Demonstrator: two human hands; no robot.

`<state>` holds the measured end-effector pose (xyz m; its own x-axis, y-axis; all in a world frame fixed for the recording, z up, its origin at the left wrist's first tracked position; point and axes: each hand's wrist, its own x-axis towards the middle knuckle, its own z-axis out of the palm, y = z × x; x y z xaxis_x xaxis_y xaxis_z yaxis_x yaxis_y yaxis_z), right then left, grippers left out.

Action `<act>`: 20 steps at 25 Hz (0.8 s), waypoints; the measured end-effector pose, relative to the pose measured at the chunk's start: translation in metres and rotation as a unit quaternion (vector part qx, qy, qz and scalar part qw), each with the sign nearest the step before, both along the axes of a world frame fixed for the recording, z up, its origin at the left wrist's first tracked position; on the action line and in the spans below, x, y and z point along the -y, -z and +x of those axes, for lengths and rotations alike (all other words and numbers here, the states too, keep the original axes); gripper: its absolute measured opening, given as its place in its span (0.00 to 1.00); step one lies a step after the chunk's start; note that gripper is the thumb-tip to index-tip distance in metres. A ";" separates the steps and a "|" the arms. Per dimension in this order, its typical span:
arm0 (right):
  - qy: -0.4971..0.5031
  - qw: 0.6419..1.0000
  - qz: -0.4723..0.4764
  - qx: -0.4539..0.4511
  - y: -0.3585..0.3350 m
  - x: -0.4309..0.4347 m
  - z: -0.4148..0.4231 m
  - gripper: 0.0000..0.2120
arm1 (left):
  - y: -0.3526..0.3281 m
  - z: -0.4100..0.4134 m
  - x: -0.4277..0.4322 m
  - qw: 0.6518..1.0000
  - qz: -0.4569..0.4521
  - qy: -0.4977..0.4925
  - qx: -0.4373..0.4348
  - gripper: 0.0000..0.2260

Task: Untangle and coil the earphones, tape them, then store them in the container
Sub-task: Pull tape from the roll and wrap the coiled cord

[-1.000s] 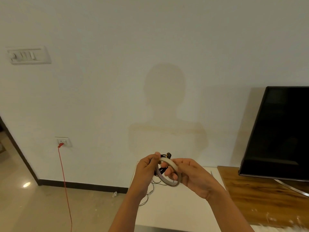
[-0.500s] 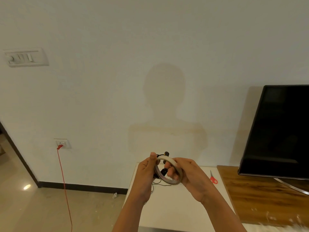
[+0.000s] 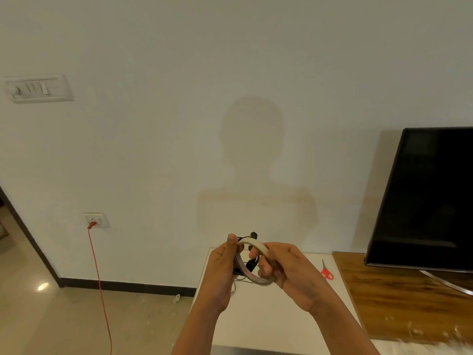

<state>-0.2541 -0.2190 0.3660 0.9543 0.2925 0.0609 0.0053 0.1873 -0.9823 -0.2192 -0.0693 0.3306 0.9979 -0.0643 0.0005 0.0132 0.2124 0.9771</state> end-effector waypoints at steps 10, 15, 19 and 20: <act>-0.051 0.998 0.013 0.021 -0.007 0.000 -0.004 0.19 | -0.004 -0.003 -0.002 1.000 -0.015 0.025 0.003 0.31; 0.029 0.997 -0.059 0.041 -0.005 0.005 0.004 0.18 | -0.005 -0.005 -0.002 1.000 -0.005 0.003 -0.009 0.17; 0.030 0.975 -0.206 0.080 -0.007 0.017 0.013 0.14 | -0.005 -0.004 -0.017 0.984 0.118 0.115 0.071 0.18; 0.028 0.969 -0.231 0.084 -0.008 0.019 0.015 0.14 | -0.004 -0.006 -0.018 0.976 0.145 0.139 0.088 0.19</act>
<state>-0.2395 -0.2378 0.3739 0.9571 0.2746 0.0922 0.1705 -0.2769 -0.9456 -0.2247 -0.0517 0.3348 0.9279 -0.3555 0.1122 -0.1430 -0.0616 0.9878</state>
